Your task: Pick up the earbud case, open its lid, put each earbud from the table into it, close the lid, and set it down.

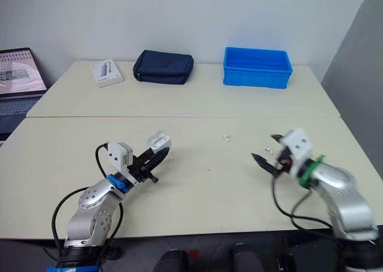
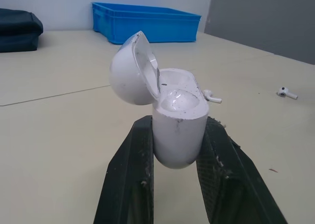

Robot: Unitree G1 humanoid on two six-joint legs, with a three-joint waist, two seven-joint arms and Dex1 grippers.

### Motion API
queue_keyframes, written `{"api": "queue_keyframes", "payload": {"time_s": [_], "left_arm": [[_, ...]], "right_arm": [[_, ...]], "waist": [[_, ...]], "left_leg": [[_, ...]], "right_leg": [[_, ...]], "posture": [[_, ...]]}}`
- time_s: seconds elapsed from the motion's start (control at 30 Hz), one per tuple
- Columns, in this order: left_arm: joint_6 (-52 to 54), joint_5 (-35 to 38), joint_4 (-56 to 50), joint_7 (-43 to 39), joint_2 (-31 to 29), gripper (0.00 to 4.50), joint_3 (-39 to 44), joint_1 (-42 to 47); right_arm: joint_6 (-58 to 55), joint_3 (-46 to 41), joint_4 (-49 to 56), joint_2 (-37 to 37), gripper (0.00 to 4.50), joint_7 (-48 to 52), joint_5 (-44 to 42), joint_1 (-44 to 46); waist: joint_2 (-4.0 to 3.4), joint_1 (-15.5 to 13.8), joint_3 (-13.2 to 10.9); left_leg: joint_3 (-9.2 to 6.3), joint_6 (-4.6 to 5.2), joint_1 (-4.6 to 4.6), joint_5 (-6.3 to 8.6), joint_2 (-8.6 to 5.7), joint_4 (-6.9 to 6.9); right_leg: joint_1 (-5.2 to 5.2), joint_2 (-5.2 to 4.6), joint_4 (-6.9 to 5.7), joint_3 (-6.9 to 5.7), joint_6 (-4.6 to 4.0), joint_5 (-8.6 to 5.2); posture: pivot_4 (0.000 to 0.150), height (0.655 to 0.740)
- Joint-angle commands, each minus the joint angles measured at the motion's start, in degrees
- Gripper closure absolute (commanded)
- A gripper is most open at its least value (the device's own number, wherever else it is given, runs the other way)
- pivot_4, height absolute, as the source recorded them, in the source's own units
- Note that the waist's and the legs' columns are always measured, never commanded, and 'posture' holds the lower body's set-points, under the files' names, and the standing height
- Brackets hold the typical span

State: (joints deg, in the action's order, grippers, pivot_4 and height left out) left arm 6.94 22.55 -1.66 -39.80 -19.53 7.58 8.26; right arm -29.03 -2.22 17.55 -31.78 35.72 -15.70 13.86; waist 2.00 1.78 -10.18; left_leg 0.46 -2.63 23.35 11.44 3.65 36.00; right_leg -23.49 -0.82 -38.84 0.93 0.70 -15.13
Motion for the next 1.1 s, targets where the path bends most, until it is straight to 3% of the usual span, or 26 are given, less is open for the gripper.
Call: {"api": "queue_keyframes", "payload": {"time_s": [0.03, 0.23, 0.53, 0.67, 0.87, 0.97, 1.1], "left_arm": [[-0.79, 0.48, -1.81, -0.63, -0.36, 3.71, -0.22, 0.29], [-0.19, 0.65, -2.18, -0.95, -0.61, 3.71, -0.65, 0.17], [0.27, 0.68, -2.73, -0.86, -0.86, 3.71, -0.73, -0.19], [0.50, 0.75, -3.20, -0.76, -0.94, 3.71, -0.70, -0.70], [0.70, 0.56, -3.09, -0.93, -0.81, 3.71, -1.03, -0.81], [0.80, 0.50, -3.15, -1.09, -0.75, 3.71, -1.33, -0.76], [1.03, 0.63, -3.64, -1.15, -0.74, 3.71, -1.60, -1.05]], "right_arm": [[-1.77, 5.14, -8.92, 5.89, 0.00, -6.73, 5.17, 9.43], [2.90, 9.49, -30.83, 15.54, 0.00, -11.18, 10.21, 22.41], [13.30, 8.56, -56.57, 22.00, 0.00, -14.34, 12.98, 31.81], [15.58, 8.57, -59.92, 22.70, 0.92, -13.97, 13.54, 31.90], [15.77, 9.44, -59.55, 22.64, 3.07, -13.06, 14.36, 31.38], [14.32, 10.52, -54.32, 21.26, 4.08, -10.13, 14.32, 29.33], [10.22, 12.34, -41.31, 16.72, 4.09, -1.47, 12.69, 23.52]], "waist": [[0.00, -0.18, 0.00], [0.00, -0.24, 0.00], [0.00, -0.01, 0.00], [-0.01, 0.06, 0.00], [-0.02, -0.11, 0.01], [-0.01, -0.19, 0.01], [-0.02, -0.35, 0.01]], "left_leg": [[-0.02, 0.00, 0.05, 0.00, 0.00, -0.02], [-0.04, 0.01, 0.26, 0.00, 0.02, -0.06], [0.03, 0.01, 0.52, 0.00, 0.03, -0.05], [0.01, 0.01, 0.45, 0.00, 0.07, -0.04], [-0.01, 0.02, 0.43, -0.03, 0.06, 0.05], [0.01, 0.03, 0.43, -0.03, 0.04, 0.06], [0.01, 0.02, 0.53, -0.03, 0.03, -0.01]], "right_leg": [[-0.01, 0.00, 0.03, -0.04, 0.13, 0.07], [-0.19, 0.03, 0.07, -0.07, 0.32, 0.18], [-0.51, 0.03, -0.02, -0.01, 0.32, 0.20], [-0.50, 0.08, -0.11, -0.01, 0.32, 0.20], [-0.45, 0.06, -0.13, -0.01, 0.32, 0.30], [-0.43, 0.04, -0.11, 0.01, 0.35, 0.33], [-0.49, 0.02, 0.00, -0.01, 0.37, 0.31]], "posture": [[0.150, 0.7400], [0.150, 0.7400], [0.150, 0.7400], [0.150, 0.7400], [0.150, 0.7400], [0.150, 0.7400], [0.150, 0.7400]]}}
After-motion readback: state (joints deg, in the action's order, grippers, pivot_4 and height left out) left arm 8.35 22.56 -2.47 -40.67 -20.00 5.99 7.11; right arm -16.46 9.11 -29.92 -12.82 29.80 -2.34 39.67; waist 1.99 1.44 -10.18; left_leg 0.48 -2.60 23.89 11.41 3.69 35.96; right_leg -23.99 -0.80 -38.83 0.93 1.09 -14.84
